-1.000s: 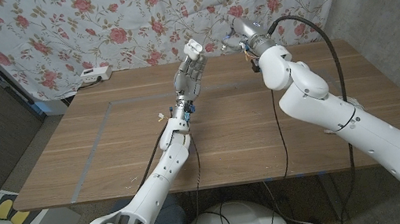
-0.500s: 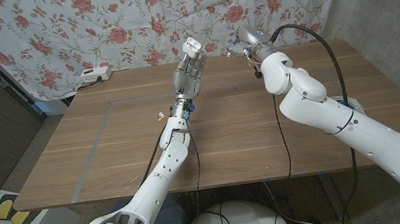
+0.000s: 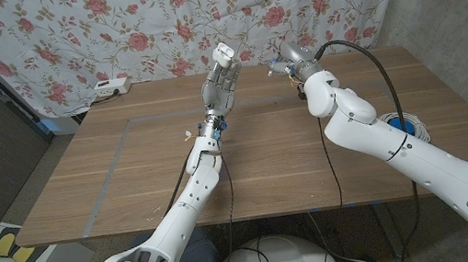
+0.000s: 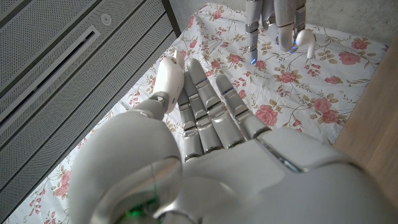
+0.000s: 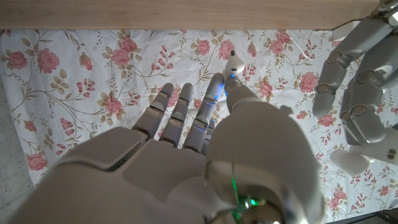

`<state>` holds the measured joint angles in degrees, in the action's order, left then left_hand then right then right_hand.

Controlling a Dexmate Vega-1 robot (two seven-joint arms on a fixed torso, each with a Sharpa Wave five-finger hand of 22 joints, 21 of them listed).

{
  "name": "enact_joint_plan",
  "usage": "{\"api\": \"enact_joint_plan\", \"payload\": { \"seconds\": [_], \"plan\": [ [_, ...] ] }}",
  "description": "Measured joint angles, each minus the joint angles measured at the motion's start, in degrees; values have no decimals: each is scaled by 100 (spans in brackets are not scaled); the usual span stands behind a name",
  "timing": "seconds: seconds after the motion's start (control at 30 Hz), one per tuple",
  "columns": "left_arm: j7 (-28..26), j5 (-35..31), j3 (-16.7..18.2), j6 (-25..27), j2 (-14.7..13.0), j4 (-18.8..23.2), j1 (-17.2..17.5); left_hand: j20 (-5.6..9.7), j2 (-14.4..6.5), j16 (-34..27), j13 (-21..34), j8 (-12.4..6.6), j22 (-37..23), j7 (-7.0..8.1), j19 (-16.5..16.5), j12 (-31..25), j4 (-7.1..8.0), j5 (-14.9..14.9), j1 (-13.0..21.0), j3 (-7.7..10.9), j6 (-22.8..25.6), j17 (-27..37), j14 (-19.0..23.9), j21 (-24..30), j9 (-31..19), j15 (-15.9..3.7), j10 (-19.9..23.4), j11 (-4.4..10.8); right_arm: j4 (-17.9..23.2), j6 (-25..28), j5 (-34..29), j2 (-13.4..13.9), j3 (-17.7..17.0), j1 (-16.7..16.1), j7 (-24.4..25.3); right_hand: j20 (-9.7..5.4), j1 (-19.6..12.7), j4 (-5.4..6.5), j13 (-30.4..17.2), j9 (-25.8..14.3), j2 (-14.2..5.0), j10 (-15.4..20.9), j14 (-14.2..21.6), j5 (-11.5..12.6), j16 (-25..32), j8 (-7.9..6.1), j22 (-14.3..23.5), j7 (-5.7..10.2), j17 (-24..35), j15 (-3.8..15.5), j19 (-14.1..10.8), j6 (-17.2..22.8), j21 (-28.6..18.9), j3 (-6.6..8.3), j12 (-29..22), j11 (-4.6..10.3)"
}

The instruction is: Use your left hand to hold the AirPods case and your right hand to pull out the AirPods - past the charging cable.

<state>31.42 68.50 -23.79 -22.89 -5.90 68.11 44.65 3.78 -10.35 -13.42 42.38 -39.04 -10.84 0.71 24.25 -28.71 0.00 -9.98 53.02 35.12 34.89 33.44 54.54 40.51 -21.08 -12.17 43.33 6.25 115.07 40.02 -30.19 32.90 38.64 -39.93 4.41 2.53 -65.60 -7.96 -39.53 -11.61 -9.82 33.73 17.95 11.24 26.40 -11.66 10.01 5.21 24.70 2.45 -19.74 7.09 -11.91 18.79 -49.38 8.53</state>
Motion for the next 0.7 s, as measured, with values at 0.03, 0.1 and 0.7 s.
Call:
{"api": "enact_joint_plan", "payload": {
  "seconds": [0.03,0.1,0.7],
  "plan": [
    [-1,-2,0,0,-7,8,6,0,0,0,0,0,15,0,0,0,0,0,0,0,0,0,0,0,0,0,0,0,-45,-12,7,-15,10,-1,15,-8,0,7,0,0,0,0,0,0,0,0,0,0,0,0,-8,0,-2,-7,0,0],
    [-4,-3,3,0,-13,19,10,23,0,0,0,0,19,0,-23,0,0,0,0,0,0,2,0,0,0,0,0,0,-112,-21,13,-32,24,-1,28,-8,0,7,0,0,0,0,0,0,0,0,0,-22,0,0,-8,24,-2,-7,0,0],
    [-65,-12,23,-13,-78,131,66,31,-7,0,17,0,19,0,-32,2,0,6,-7,0,0,1,1,50,0,1,0,0,-524,53,-152,-127,256,36,81,-39,0,23,30,1,0,-31,-23,0,-44,0,0,-11,1,-23,-39,50,-2,-22,-22,30]
  ]
}}
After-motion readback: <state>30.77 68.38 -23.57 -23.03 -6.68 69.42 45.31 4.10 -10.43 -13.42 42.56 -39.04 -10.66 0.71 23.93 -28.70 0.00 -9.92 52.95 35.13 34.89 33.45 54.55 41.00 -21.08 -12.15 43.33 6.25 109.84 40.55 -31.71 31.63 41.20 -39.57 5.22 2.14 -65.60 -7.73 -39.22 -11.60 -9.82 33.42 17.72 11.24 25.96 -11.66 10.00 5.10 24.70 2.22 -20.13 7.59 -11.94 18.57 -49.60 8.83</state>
